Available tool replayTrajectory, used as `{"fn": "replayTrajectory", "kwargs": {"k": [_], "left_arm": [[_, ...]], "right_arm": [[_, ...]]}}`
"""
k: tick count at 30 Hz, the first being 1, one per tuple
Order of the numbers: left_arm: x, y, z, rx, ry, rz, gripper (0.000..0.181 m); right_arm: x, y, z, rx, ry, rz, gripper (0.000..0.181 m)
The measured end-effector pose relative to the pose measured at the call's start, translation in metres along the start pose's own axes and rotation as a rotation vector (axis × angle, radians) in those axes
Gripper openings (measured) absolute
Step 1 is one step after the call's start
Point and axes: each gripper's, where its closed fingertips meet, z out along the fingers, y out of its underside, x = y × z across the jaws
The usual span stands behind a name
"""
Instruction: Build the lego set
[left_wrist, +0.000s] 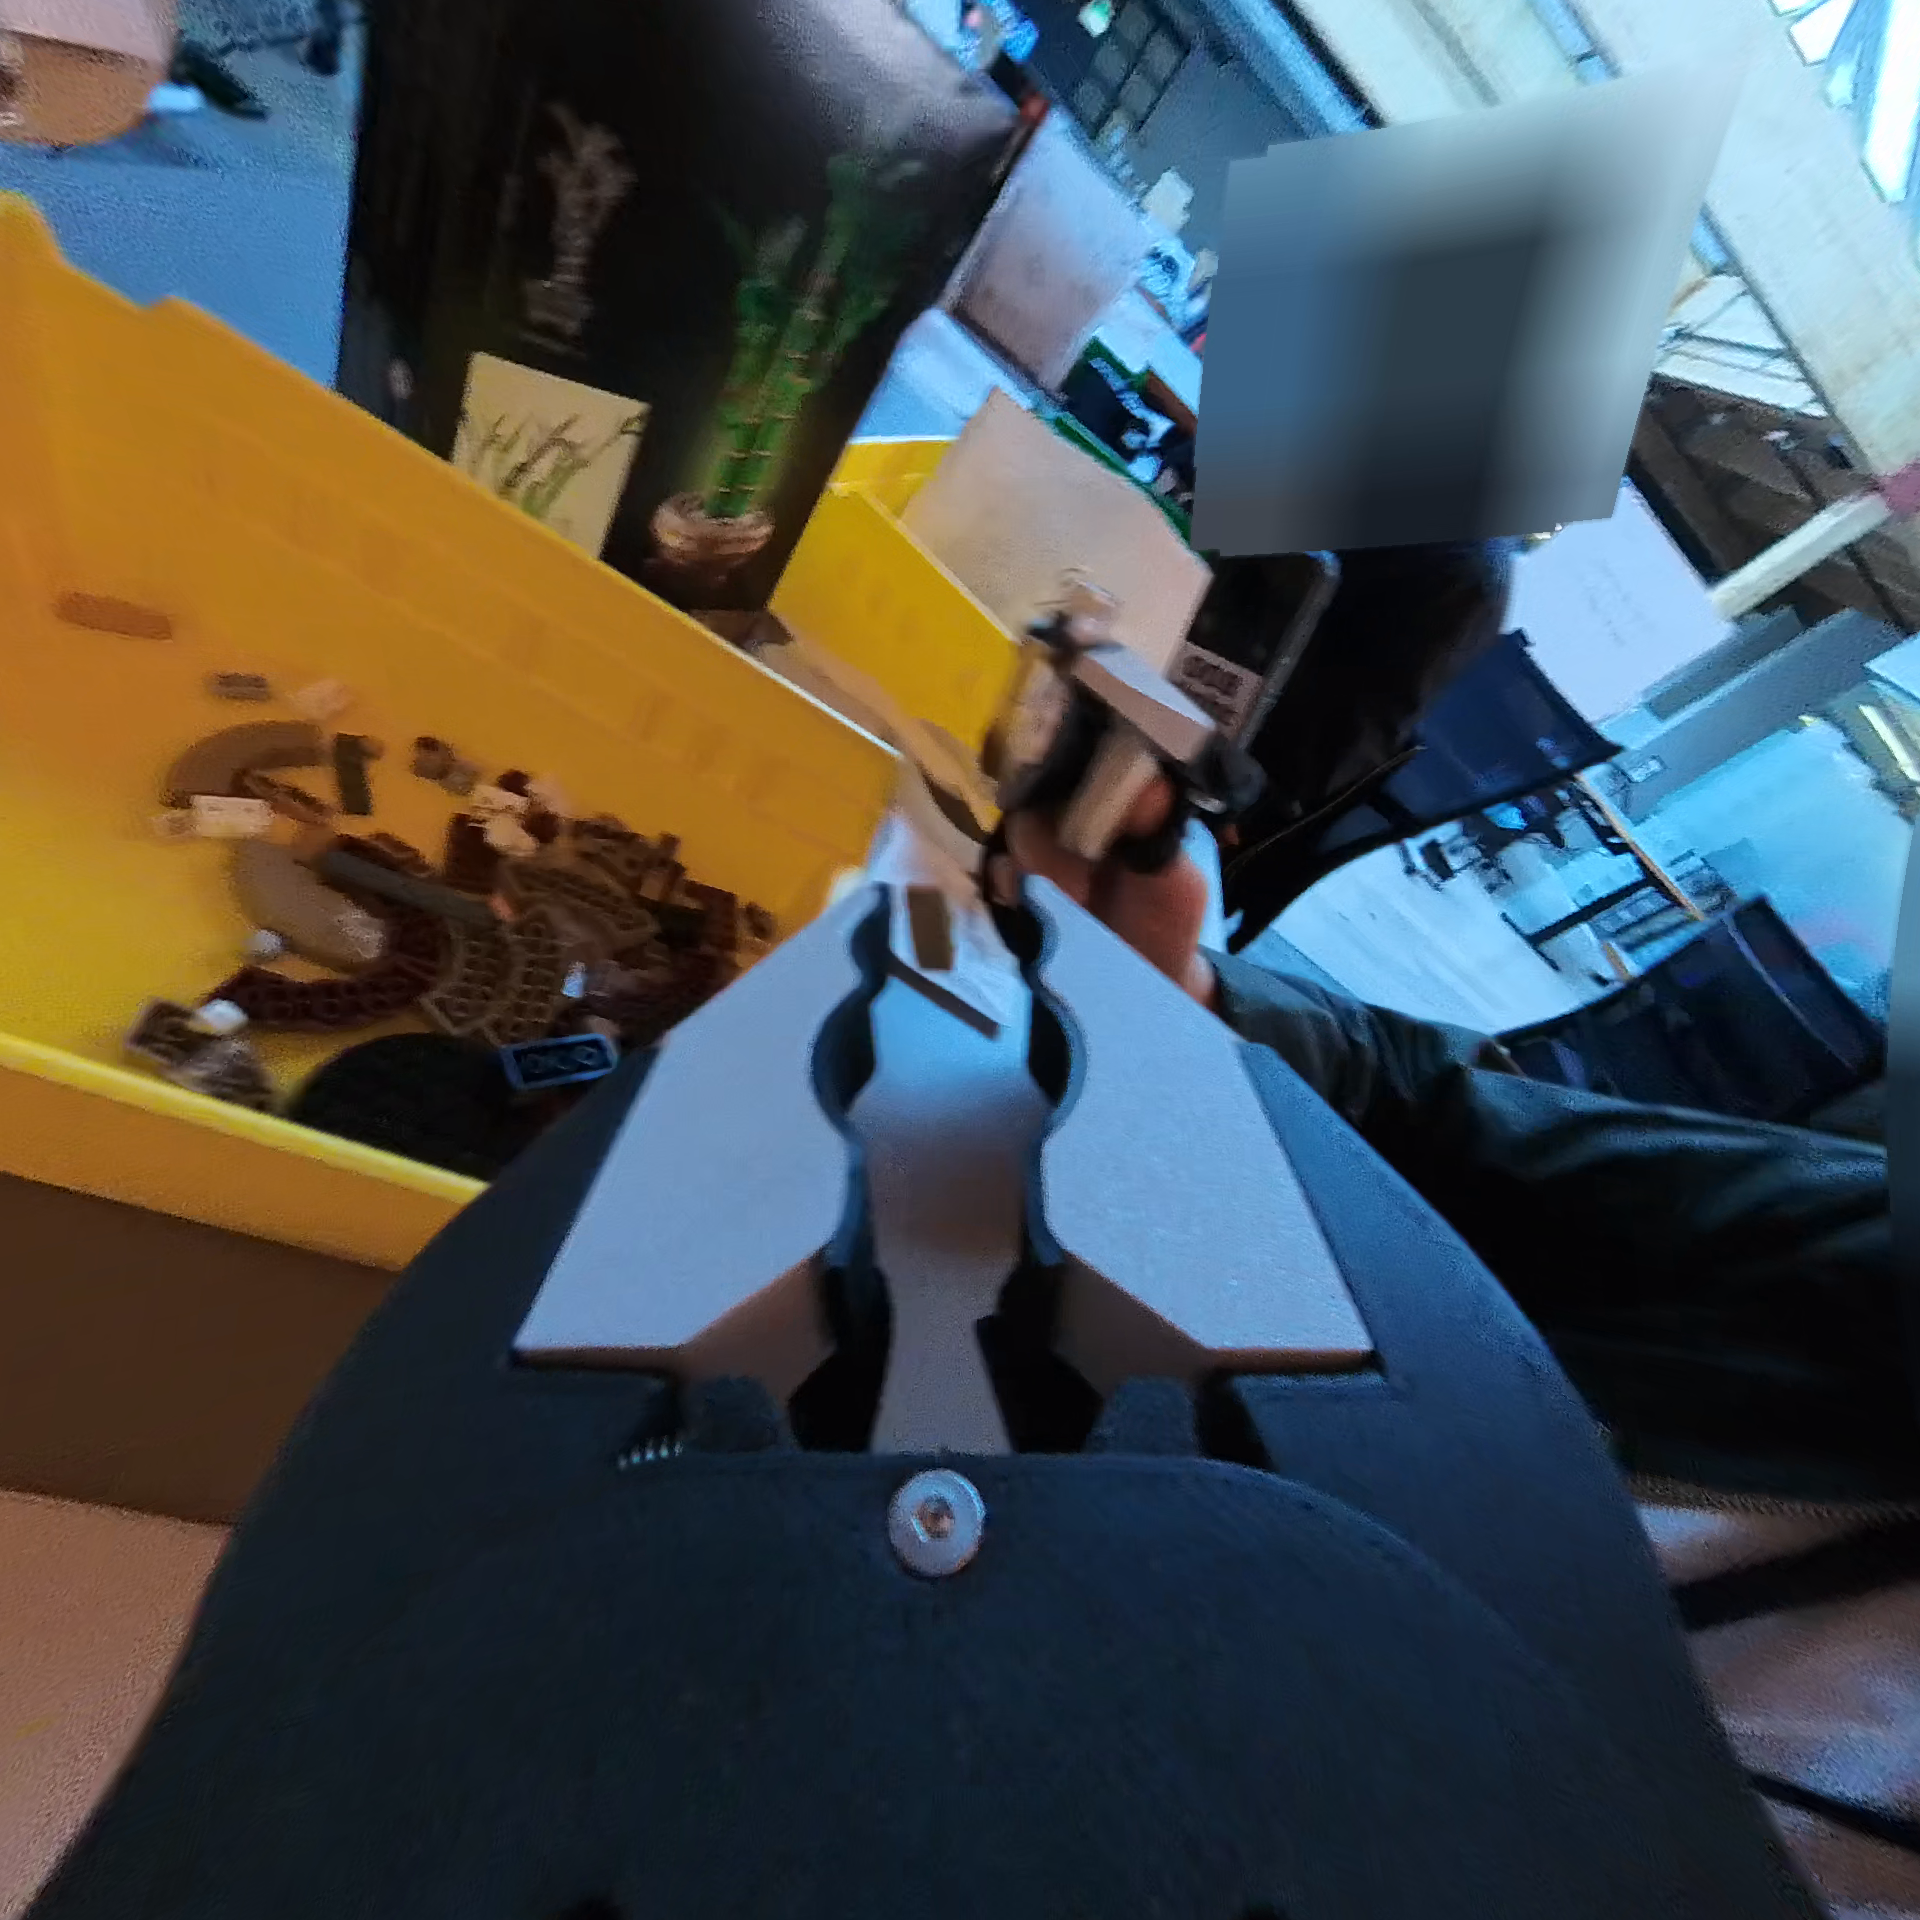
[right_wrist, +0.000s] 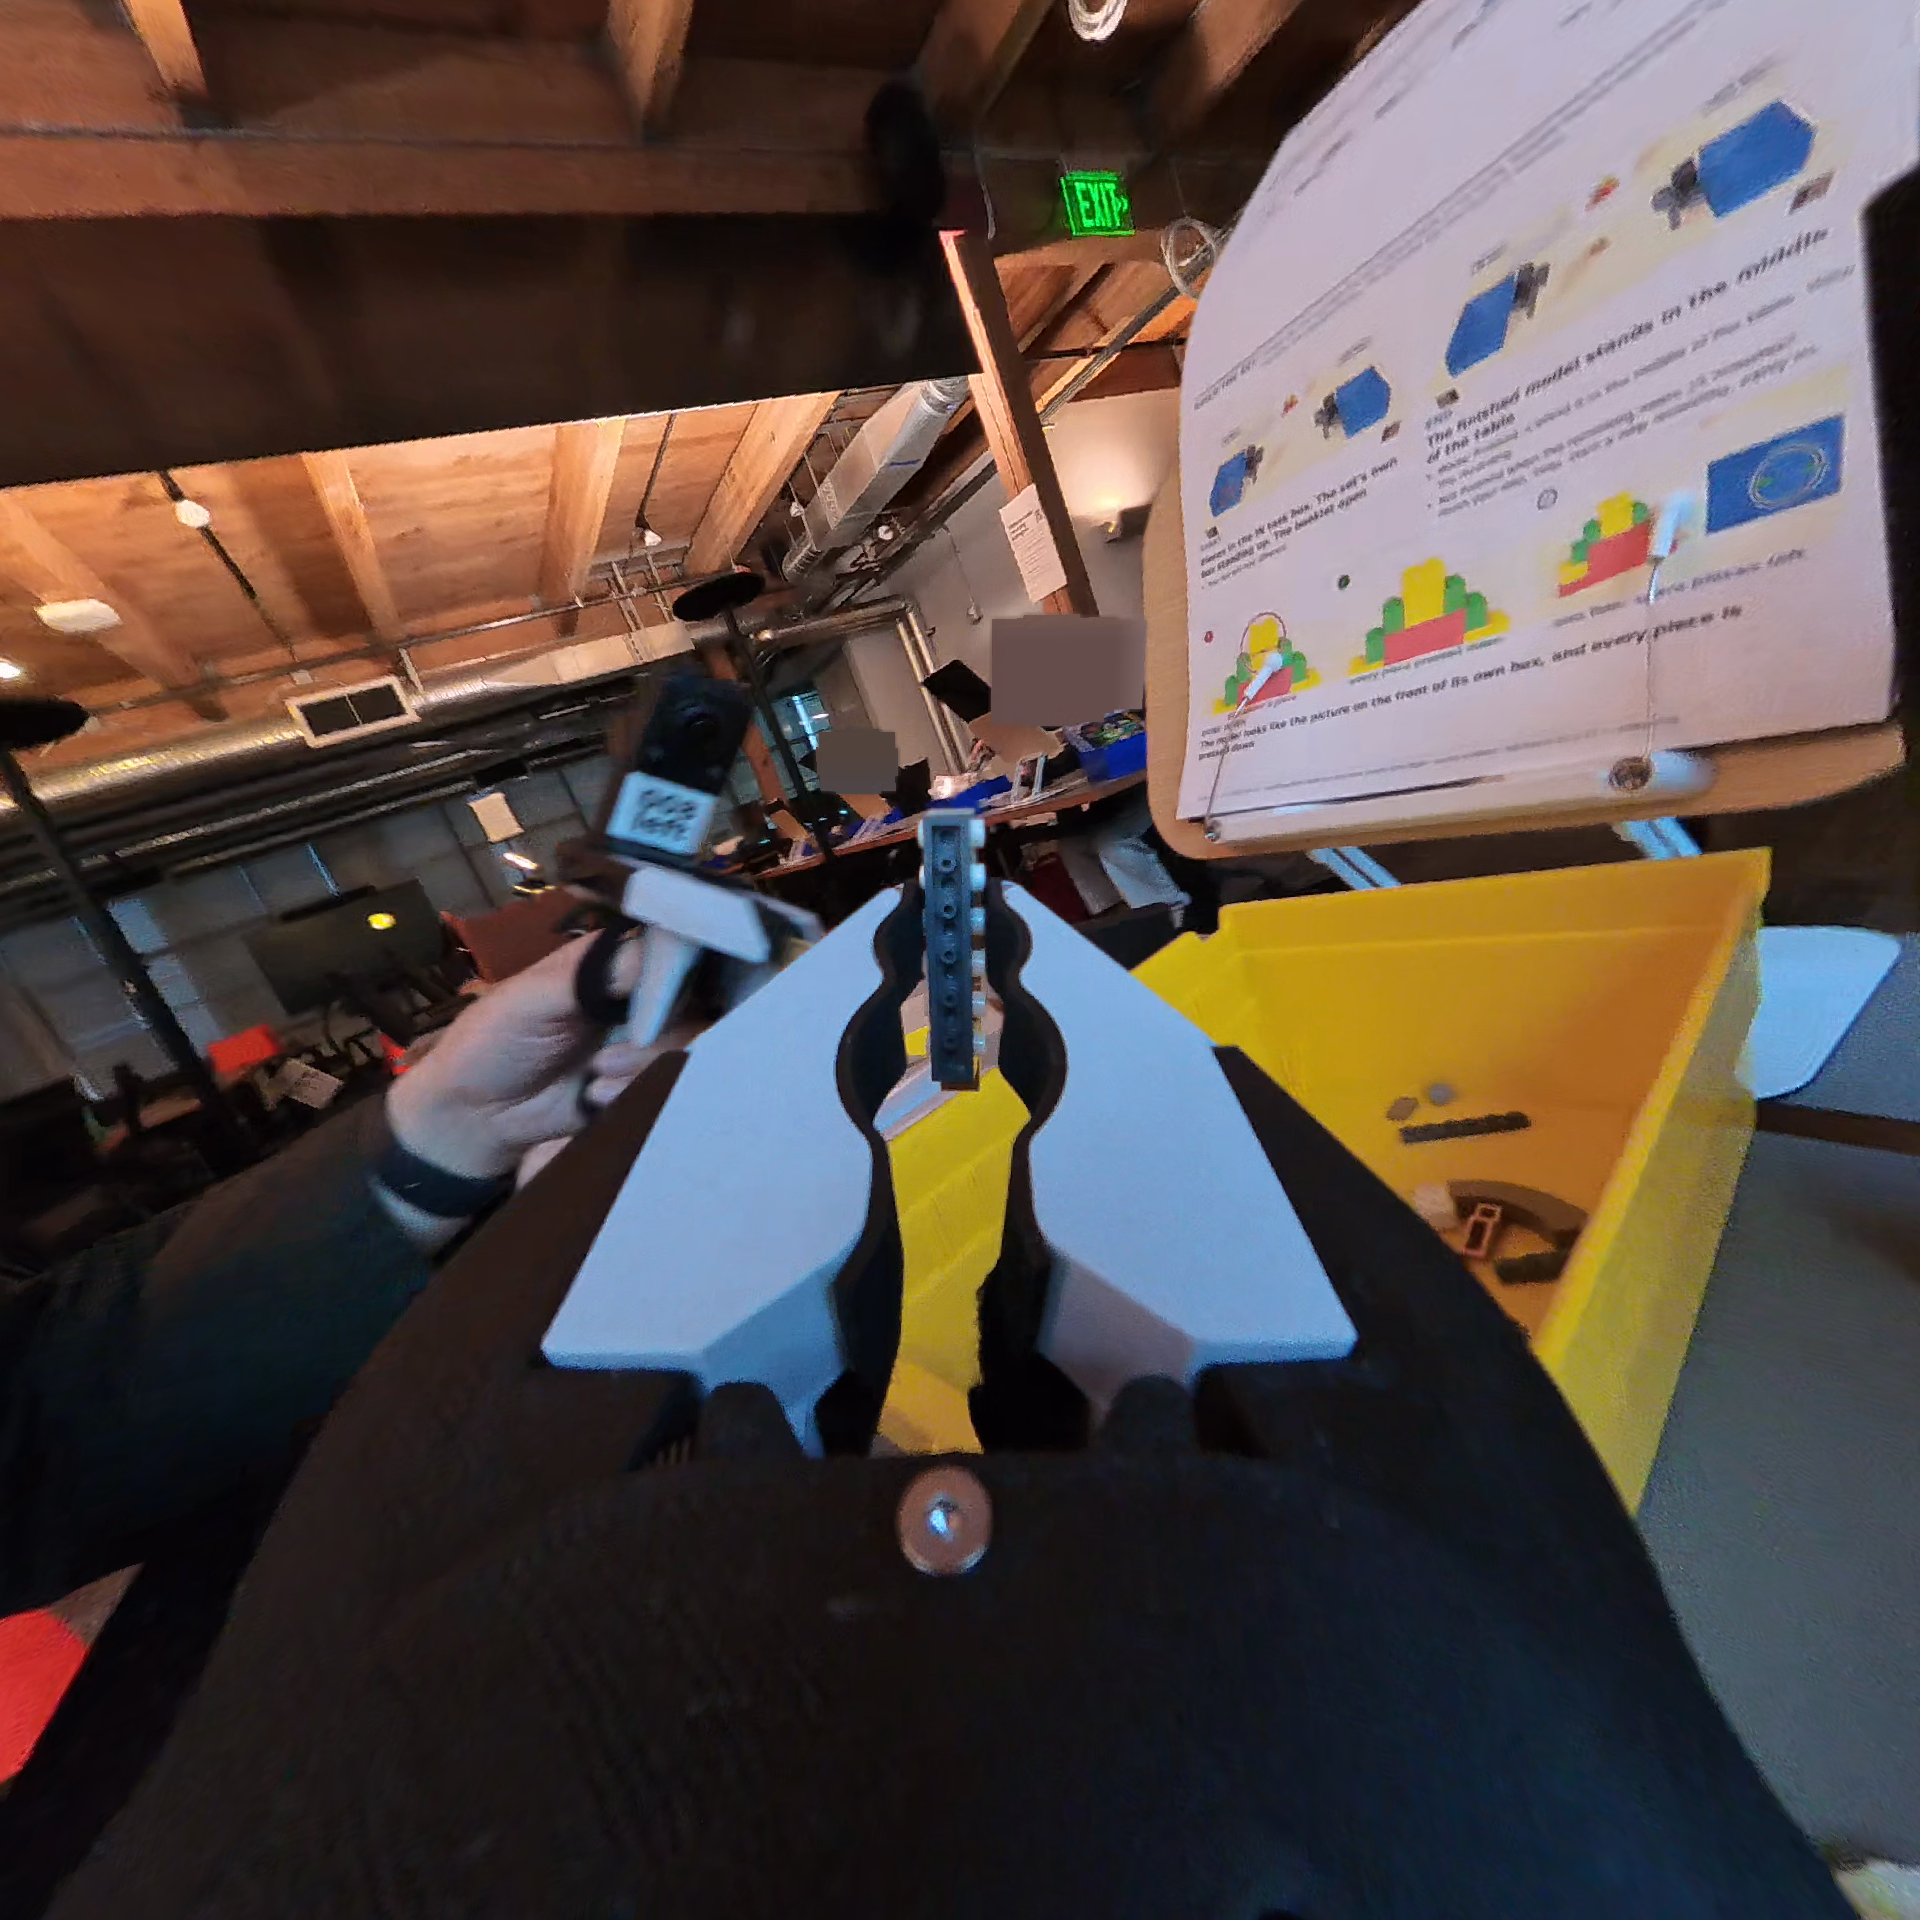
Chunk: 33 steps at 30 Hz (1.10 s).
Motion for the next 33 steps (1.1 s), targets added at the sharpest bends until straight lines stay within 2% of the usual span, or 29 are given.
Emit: {"fn": "replayTrajectory", "kwargs": {"k": [2, 3, 7, 8, 11, 13, 17, 18, 19, 25, 29, 33], "left_arm": [[-0.030, -0.005, 0.010, -0.023, -0.088, -0.006, 0.047], [-0.039, -0.005, 0.011, -0.026, -0.112, -0.008, 0.052], [-0.021, 0.001, 0.003, 0.031, -0.026, 0.046, 0.040], [-0.009, -0.001, 0.000, 0.065, 0.014, 0.084, 0.030], [0.040, -0.002, -0.003, 0.063, 0.229, 0.118, 0.025], [0.054, 0.003, 0.001, 0.032, 0.287, 0.115, 0.023], [0.043, 0.025, 0.021, -0.090, 0.214, 0.143, 0.020], [0.045, 0.028, 0.024, -0.093, 0.233, 0.142, 0.009], [0.045, 0.027, 0.025, -0.080, 0.242, 0.132, 0.007], [0.040, 0.024, 0.022, -0.056, 0.260, 0.085, 0.006], [0.043, 0.026, 0.022, -0.064, 0.258, 0.122, 0.006], [0.056, 0.025, 0.017, -0.060, 0.369, 0.063, 0.005]], "right_arm": [[0.000, 0.003, 0.000, -0.004, -0.040, 0.057, 0.009], [-0.003, 0.005, 0.002, -0.012, -0.075, 0.093, 0.009], [-0.031, 0.020, 0.012, -0.078, -0.285, 0.280, 0.009], [-0.042, 0.022, 0.014, -0.089, -0.361, 0.349, 0.009], [-0.061, 0.027, 0.018, -0.089, -0.491, 0.518, 0.009], [-0.066, 0.031, 0.019, -0.098, -0.514, 0.556, 0.009], [-0.066, 0.036, 0.021, -0.116, -0.506, 0.543, 0.009], [-0.065, 0.038, 0.022, -0.120, -0.499, 0.534, 0.009], [-0.063, 0.039, 0.022, -0.124, -0.489, 0.529, 0.009], [-0.057, 0.040, 0.020, -0.136, -0.474, 0.506, 0.009], [-0.059, 0.041, 0.020, -0.139, -0.496, 0.535, 0.009], [-0.071, 0.035, 0.017, -0.144, -0.572, 0.554, 0.008]]}}
